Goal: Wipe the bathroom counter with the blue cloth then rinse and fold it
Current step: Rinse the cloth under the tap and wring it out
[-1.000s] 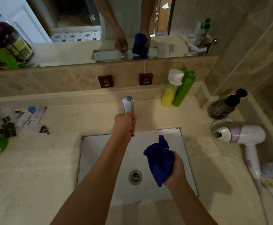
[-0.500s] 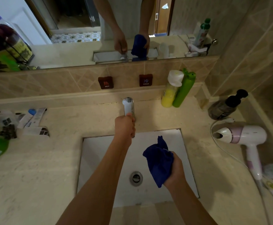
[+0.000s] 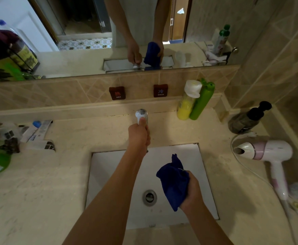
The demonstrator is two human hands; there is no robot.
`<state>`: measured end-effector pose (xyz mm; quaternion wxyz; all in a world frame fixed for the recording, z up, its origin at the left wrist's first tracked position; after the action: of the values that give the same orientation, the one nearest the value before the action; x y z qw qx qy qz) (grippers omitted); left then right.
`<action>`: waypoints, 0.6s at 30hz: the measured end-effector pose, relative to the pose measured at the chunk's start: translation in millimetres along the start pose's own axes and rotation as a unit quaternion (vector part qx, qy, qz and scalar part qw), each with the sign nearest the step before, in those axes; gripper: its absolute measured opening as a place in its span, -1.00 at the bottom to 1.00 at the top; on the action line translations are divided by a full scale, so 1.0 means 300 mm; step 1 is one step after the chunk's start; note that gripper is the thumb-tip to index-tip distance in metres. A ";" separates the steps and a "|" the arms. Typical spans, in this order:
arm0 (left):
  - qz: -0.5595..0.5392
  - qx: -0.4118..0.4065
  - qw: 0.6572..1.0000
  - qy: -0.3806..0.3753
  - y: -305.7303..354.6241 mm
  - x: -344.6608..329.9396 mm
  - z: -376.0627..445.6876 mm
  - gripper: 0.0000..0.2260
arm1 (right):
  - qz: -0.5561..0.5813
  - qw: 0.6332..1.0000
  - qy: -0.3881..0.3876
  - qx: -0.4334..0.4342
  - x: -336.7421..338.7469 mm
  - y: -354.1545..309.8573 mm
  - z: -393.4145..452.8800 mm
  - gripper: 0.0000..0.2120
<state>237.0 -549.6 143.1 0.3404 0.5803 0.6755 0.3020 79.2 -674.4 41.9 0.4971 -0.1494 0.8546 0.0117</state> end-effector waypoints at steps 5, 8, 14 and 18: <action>0.015 -0.002 1.000 0.019 0.007 -0.009 0.000 -0.59 | 0.000 1.000 -0.005 0.011 -0.005 -0.002 -0.002 -0.62; 0.025 0.023 0.999 0.037 0.028 -0.012 0.003 -0.59 | 0.003 1.000 0.009 0.006 0.006 -0.003 -0.004 -0.61; 0.005 0.021 1.000 0.013 0.027 -0.007 0.003 -0.60 | -0.014 1.000 0.012 -0.003 0.015 0.001 0.001 -0.59; 0.003 0.032 0.999 0.004 0.031 -0.005 0.000 -0.61 | -0.002 1.000 0.011 -0.012 0.018 0.011 0.014 -0.57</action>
<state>242.6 -549.7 150.7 0.3182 0.5911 0.6847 0.2839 79.6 -671.8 34.8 0.4860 -0.1576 0.8594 0.0197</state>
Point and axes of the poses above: each hand's wrist, its own z-axis towards the middle knuckle, its own x-axis out of the back of the hand, y = z × x, the point moved 3 cm from there along z, towards the middle knuckle, and after that the axes turned 9 degrees about -y, right-handed, at the moved point
